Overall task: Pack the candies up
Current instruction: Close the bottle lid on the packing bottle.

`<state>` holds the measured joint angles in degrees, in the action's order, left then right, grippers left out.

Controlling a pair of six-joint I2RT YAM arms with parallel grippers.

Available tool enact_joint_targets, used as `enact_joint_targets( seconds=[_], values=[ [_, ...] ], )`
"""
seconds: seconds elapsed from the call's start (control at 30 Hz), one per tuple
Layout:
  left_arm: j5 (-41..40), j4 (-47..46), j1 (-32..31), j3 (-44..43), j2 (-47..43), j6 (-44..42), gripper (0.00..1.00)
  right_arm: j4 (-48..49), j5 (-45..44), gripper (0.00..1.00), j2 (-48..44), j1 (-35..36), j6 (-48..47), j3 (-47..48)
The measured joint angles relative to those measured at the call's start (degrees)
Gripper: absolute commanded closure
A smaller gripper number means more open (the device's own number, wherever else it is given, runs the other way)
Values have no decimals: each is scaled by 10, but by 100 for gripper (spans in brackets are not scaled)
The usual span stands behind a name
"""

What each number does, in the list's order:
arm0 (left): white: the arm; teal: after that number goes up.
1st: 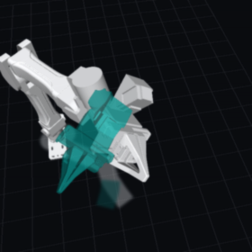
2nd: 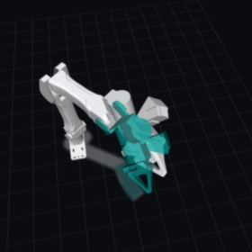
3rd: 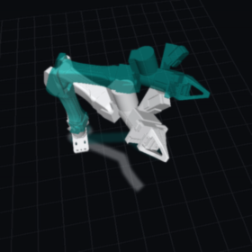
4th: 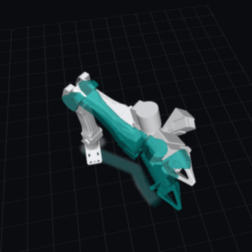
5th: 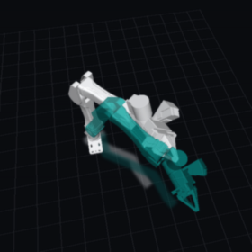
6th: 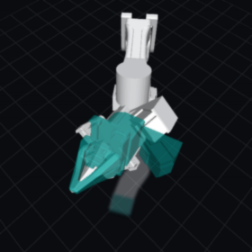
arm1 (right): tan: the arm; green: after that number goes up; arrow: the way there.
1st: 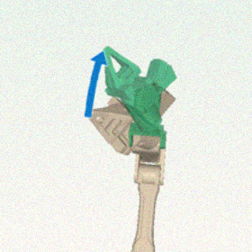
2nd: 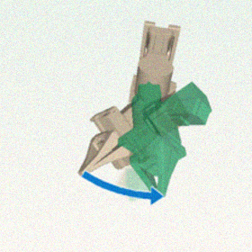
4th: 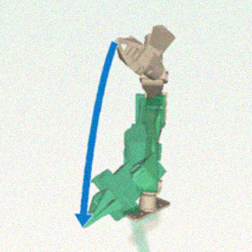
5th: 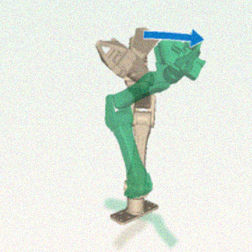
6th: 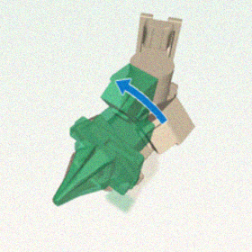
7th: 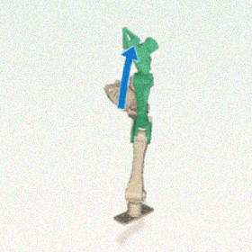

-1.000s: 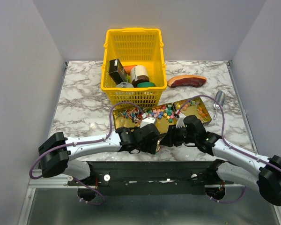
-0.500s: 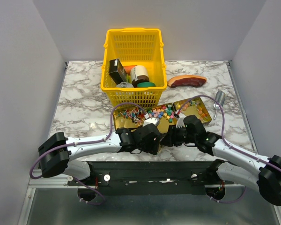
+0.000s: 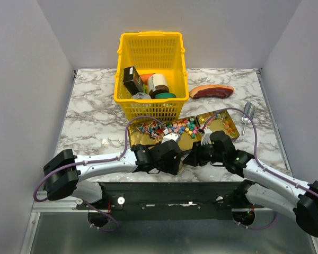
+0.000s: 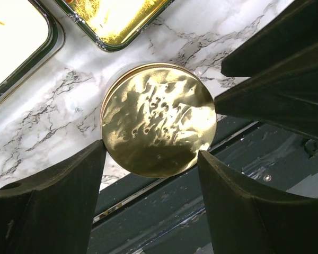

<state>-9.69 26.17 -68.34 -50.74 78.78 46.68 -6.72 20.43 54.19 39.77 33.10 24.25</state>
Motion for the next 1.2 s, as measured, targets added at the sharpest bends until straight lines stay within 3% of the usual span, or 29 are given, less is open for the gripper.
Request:
enact_joint_targets(
  seconds=[0.57,1.2],
  values=[
    [-2,-4,0,0,20,0,22,-46,-26,53,-7,8,-30,2],
    [-39,0,0,6,-15,13,23,-16,-33,62,57,15,-21,22]
  ],
)
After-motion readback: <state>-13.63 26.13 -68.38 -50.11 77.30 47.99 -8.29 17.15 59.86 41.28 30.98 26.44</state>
